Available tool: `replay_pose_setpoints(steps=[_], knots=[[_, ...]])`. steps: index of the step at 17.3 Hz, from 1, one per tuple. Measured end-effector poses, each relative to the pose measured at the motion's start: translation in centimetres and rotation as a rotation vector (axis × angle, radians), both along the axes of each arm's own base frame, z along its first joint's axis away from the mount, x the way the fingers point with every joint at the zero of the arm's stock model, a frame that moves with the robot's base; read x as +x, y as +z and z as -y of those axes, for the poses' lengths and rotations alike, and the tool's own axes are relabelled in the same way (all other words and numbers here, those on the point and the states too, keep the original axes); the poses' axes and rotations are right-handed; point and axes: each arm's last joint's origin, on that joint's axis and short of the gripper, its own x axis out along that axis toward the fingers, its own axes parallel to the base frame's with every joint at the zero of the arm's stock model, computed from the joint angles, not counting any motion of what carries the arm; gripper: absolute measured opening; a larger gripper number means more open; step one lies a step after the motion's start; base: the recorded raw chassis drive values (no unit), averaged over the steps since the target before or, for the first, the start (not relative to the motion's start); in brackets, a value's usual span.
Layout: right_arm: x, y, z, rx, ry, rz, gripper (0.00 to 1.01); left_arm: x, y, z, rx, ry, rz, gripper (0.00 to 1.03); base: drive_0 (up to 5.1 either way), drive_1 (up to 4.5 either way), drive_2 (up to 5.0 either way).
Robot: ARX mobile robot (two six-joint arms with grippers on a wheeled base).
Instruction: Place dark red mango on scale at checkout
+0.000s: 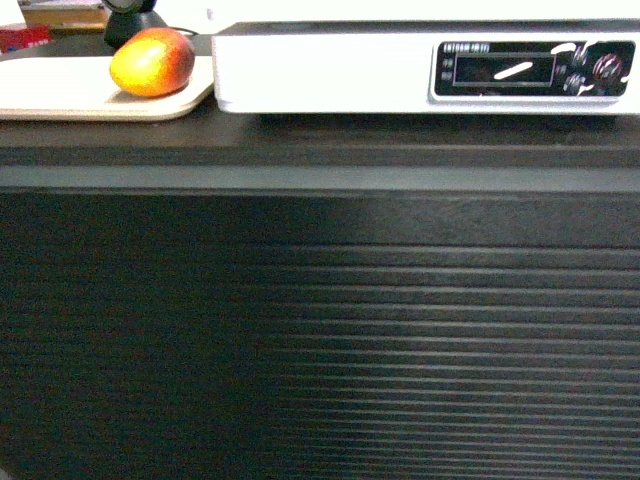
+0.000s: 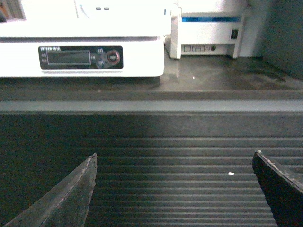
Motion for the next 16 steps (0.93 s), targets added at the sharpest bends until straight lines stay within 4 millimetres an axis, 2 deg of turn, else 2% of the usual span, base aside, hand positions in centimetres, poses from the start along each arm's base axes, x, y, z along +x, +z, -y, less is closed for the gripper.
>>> replay_pose_setpoints(steps=[16], knots=[[0.0, 0.0, 0.0, 0.001, 0.0, 0.0, 0.98, 0.0, 0.0, 0.0, 0.0, -0.001, 0.0, 0.98, 0.0, 0.0, 0.0]])
